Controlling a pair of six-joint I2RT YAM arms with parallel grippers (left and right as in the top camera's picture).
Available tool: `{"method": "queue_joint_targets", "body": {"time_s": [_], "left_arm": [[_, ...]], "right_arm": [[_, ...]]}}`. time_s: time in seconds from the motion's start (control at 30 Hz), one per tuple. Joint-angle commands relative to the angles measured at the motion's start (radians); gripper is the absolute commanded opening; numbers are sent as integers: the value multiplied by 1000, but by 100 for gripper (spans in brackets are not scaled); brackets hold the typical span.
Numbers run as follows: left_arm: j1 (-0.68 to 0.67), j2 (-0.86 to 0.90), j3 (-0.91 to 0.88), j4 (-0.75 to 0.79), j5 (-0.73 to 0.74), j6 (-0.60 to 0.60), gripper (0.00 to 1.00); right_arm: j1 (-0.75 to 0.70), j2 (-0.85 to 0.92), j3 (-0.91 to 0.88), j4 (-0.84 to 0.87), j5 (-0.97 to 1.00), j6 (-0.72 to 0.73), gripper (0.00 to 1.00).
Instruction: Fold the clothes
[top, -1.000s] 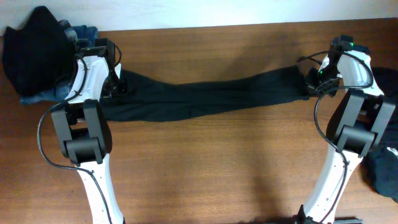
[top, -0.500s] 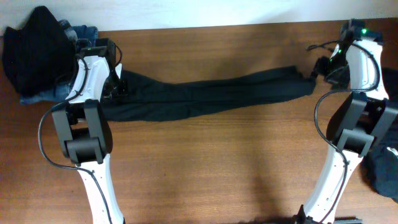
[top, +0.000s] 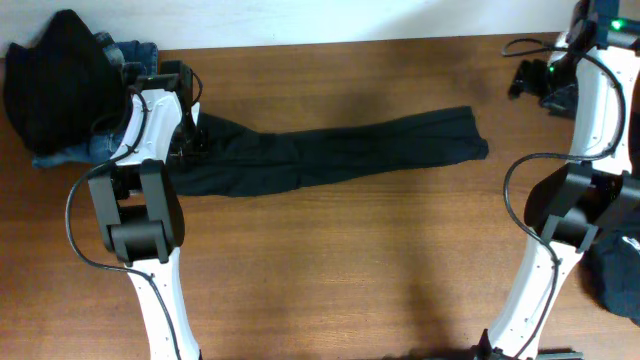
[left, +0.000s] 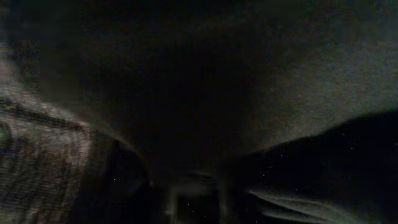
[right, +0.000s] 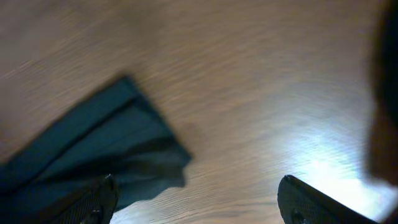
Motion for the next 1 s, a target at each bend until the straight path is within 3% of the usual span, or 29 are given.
{"method": "queue_joint_targets", "body": {"time_s": [0.0, 0.03, 0.1, 0.2, 0.53, 0.97], "left_arm": [[4, 66, -19, 12, 2, 6, 57], [4, 66, -19, 12, 2, 7, 68], [4, 66, -19, 12, 14, 7, 80], [4, 66, -19, 13, 44, 6, 86], [4, 45, 99, -81, 105, 3, 87], [4, 0, 119, -127, 104, 3, 87]], "right_arm": [[47, -21, 9, -2, -175, -107, 87], [60, -19, 9, -2, -200, -129, 88], [93, -16, 5, -2, -218, -179, 88], [140, -16, -14, 23, -191, -179, 88], [240, -15, -190, 185, -63, -148, 88], [238, -15, -447, 385, 26, -125, 88]]}}
